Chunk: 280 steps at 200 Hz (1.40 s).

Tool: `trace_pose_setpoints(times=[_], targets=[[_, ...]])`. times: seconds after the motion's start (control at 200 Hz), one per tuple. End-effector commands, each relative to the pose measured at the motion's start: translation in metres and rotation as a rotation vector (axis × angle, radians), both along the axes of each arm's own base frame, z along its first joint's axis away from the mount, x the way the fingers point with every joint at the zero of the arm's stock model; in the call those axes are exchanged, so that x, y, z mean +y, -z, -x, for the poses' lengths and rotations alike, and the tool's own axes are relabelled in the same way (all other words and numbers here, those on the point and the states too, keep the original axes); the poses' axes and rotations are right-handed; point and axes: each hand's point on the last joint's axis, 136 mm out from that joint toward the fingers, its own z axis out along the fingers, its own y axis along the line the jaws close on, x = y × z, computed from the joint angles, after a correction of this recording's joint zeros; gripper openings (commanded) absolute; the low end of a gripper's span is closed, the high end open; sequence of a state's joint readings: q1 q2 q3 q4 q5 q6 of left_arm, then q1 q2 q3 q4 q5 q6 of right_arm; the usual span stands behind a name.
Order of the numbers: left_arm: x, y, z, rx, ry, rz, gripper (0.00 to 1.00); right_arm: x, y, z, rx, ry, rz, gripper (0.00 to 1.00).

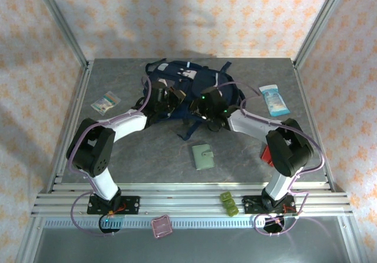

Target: Pack the student bag

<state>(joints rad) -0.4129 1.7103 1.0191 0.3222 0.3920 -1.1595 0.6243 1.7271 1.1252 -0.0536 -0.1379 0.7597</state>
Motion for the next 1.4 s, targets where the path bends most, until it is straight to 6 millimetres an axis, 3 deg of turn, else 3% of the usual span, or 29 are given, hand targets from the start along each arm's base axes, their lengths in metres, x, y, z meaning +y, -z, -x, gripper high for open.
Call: trace_pose_setpoints(times=[0.0, 0.16, 0.295, 0.491, 0.686, 0.721, 0.776, 0.806, 1.081, 1.397], targets=[[-0.029, -0.07, 0.003, -0.183, 0.097, 0.109, 0.0, -0.041, 0.001, -0.023, -0.015, 0.242, 0.089, 0.28], [-0.019, -0.066, 0.0, -0.184, 0.075, 0.07, 0.0, -0.054, -0.01, -0.014, -0.042, 0.247, 0.116, 0.16], [-0.011, -0.058, -0.002, -0.176, 0.062, 0.026, 0.0, -0.073, -0.021, -0.003, -0.076, 0.241, 0.103, 0.0], [-0.01, -0.049, -0.001, -0.162, 0.071, 0.0, 0.0, -0.078, -0.042, 0.001, -0.102, 0.166, 0.089, 0.0], [-0.011, -0.049, -0.002, -0.161, 0.076, -0.006, 0.0, -0.07, -0.041, 0.019, -0.037, 0.014, 0.122, 0.0], [-0.011, -0.05, -0.002, -0.162, 0.078, -0.005, 0.0, -0.07, -0.042, 0.024, -0.038, -0.009, 0.125, 0.13], [-0.012, -0.051, -0.003, -0.165, 0.081, -0.005, 0.0, -0.072, -0.043, 0.031, -0.037, -0.025, 0.127, 0.42], [-0.012, -0.053, -0.003, -0.168, 0.083, -0.004, 0.0, -0.073, -0.045, 0.035, -0.044, -0.031, 0.126, 0.48], [-0.017, -0.059, -0.002, -0.173, 0.096, 0.017, 0.0, -0.069, -0.053, 0.041, -0.094, -0.078, 0.12, 0.53], [-0.019, -0.064, -0.004, -0.179, 0.098, 0.026, 0.0, -0.057, -0.019, 0.038, -0.128, -0.141, 0.169, 0.5]])
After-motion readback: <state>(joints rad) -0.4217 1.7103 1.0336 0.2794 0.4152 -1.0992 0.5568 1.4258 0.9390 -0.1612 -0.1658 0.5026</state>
